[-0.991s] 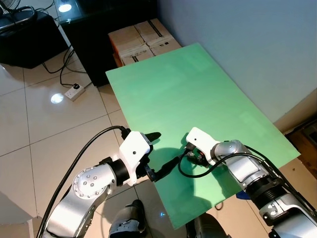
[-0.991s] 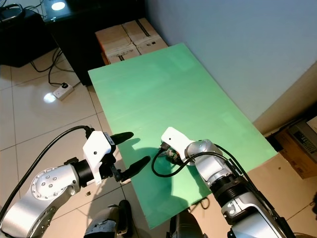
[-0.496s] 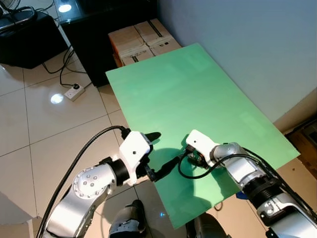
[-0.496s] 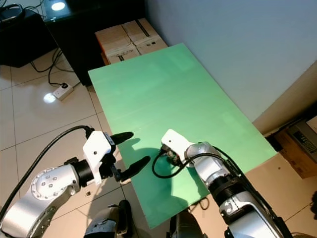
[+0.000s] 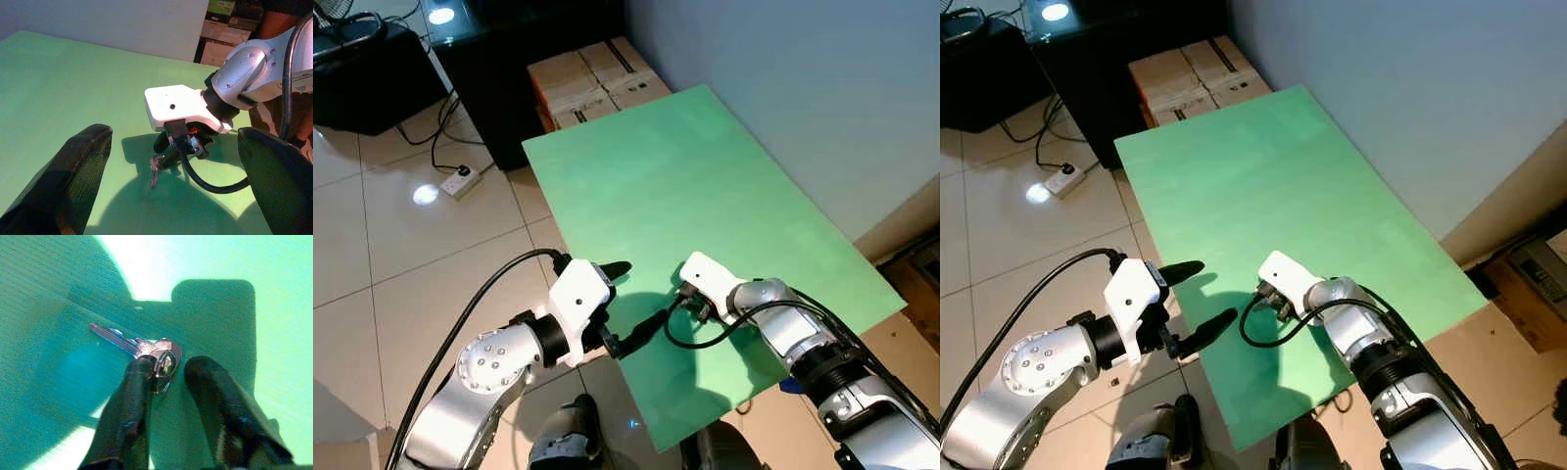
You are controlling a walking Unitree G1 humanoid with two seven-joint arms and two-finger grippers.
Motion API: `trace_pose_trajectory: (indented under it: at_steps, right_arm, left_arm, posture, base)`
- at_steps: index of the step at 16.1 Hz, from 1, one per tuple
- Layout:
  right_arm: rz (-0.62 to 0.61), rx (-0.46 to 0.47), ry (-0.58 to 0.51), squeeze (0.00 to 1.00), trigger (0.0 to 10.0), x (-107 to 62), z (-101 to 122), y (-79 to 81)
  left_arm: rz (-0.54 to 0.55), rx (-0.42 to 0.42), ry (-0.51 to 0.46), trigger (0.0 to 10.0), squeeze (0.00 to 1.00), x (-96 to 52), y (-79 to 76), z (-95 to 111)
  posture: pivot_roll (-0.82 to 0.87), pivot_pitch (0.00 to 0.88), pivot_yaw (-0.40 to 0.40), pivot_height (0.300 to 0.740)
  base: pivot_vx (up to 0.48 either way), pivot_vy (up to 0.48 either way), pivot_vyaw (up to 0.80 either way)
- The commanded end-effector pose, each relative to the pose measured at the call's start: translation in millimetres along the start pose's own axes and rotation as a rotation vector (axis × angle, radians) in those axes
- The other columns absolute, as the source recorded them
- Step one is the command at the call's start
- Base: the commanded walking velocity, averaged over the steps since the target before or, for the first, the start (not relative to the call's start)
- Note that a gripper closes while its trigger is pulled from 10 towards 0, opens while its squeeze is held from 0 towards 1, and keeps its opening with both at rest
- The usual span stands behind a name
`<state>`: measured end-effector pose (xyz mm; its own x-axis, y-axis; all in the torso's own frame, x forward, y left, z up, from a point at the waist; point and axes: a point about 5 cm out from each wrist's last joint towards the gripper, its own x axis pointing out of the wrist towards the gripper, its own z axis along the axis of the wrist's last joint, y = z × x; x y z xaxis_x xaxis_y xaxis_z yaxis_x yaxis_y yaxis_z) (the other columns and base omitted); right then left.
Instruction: Hang keys on a hook
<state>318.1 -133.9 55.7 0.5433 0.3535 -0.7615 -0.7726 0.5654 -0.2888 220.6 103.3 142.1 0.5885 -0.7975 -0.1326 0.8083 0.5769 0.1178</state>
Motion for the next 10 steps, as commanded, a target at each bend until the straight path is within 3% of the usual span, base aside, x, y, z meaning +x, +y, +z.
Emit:
trace_pose_trajectory:
  at_steps: [1,6,10]
  right_arm:
    - [0.003,0.011,-0.006,0.0,2.4,0.8,0.1,1.0]
    - [0.008,0.015,-0.005,0.0,0.0,1.6,-3.0,3.0]
    - [0.006,0.019,-0.004,0.0,0.0,1.1,-4.0,2.8]
  left_arm:
    - [-0.003,-0.008,0.025,10.0,0.0,-1.6,-2.3,-5.1]
    - [-0.005,-0.01,0.027,10.0,0.0,-2.6,-3.5,-5.5]
    - [-0.009,-0.01,0.027,10.0,0.0,-3.0,-4.1,-5.3]
  posture:
    - [0.02,0.277,0.028,0.74]
    - [0.02,0.28,0.029,0.74]
    - [0.02,0.279,0.03,0.74]
  base:
    - [0.0,0.0,0.0]
    - [0.0,0.0,0.0]
    - [0.0,0.0,0.0]
